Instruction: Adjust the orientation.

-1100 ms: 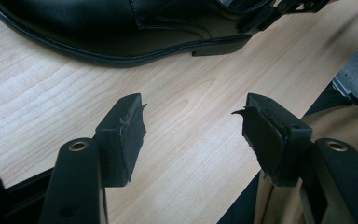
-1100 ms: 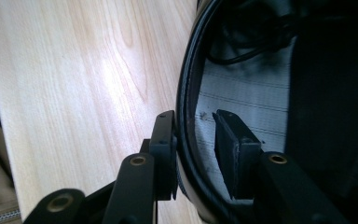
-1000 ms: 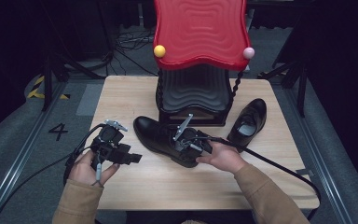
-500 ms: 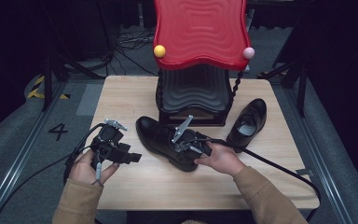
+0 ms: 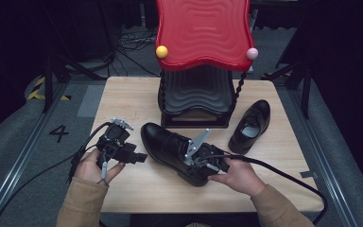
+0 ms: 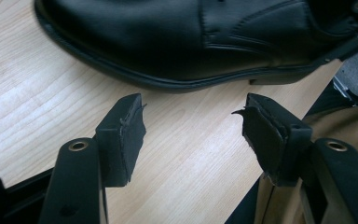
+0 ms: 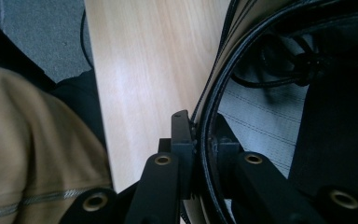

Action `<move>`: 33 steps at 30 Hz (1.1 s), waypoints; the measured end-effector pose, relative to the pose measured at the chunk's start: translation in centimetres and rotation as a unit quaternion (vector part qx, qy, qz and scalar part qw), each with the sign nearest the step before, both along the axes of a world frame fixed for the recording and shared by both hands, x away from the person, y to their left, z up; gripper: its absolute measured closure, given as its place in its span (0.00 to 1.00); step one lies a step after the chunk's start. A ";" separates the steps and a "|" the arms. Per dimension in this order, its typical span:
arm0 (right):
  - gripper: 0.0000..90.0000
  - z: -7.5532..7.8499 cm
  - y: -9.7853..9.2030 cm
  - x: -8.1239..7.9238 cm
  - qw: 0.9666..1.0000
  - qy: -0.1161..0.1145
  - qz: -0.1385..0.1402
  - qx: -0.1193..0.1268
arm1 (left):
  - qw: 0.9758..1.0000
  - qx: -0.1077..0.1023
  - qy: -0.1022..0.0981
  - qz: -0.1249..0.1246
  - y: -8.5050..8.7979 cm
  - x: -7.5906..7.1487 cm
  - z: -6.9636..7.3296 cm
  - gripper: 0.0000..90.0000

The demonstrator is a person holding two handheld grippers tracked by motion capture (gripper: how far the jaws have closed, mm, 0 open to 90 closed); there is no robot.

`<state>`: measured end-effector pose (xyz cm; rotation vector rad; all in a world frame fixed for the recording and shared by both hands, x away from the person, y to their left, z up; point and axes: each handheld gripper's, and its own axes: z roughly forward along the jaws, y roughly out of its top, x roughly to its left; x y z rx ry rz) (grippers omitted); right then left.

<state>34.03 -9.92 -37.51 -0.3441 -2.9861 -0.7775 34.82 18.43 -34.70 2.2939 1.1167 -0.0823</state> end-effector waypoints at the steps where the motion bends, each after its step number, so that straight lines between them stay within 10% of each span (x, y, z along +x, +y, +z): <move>1: 0.93 0.2 -0.4 -0.4 1.000 -0.003 -0.003 -0.004 | 1.000 0.000 -0.001 -0.004 -0.1 0.1 0.0 0.43; 20: 0.91 0.3 -5.2 -1.8 0.992 -0.011 -0.129 -0.009 | 1.000 -0.005 0.003 -0.013 -0.6 0.8 0.2 0.43; 33: 0.90 -2.2 -5.3 -2.8 0.986 -0.012 -0.157 -0.053 | 1.000 -0.005 0.004 -0.011 -0.5 0.8 0.1 0.43</move>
